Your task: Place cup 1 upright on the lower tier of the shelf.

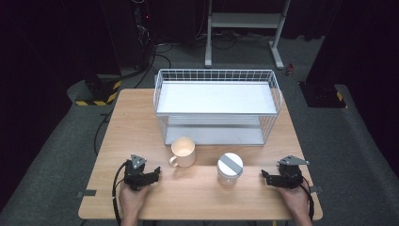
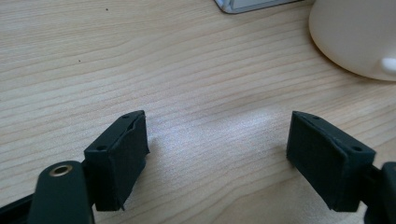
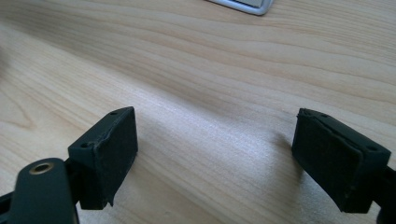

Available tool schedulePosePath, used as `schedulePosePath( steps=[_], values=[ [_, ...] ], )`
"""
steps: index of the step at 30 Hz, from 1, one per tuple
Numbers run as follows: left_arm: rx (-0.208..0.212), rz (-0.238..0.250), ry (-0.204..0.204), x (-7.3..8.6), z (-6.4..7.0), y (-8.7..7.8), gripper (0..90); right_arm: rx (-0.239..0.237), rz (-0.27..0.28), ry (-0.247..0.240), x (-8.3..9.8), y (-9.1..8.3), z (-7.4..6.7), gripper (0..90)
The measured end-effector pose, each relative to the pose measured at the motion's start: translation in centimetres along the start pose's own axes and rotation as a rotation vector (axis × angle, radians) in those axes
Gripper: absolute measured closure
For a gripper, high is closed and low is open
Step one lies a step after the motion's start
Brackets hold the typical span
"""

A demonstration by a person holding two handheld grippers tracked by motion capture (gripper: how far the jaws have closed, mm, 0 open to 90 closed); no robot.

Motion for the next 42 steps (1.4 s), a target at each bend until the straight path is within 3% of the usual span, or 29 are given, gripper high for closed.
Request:
schedulePosePath(
  steps=[13,22,42],
  values=[
    [0.004,-0.010,0.009,0.0,0.1,0.1,15.8,-0.017,0.034,0.008,0.3,-1.1,-0.4,16.1],
    [0.003,-0.009,0.007,0.0,0.1,0.1,15.2,-0.033,0.044,0.045,0.4,-2.1,-0.8,18.8],
    [0.004,-0.009,0.008,0.0,0.1,0.1,15.1,-0.063,0.101,-0.003,0.7,-3.7,-2.7,18.0]
  ],
)
Point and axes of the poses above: each handheld gripper's, and its own axes: y roughly forward along the jaws, x roughly out of its underside, z roughly to its right, the point moved 4 cm from there along y, roughly forward along the jaws, and after that the axes turned 12 degrees about x, right-handed, at the moved point
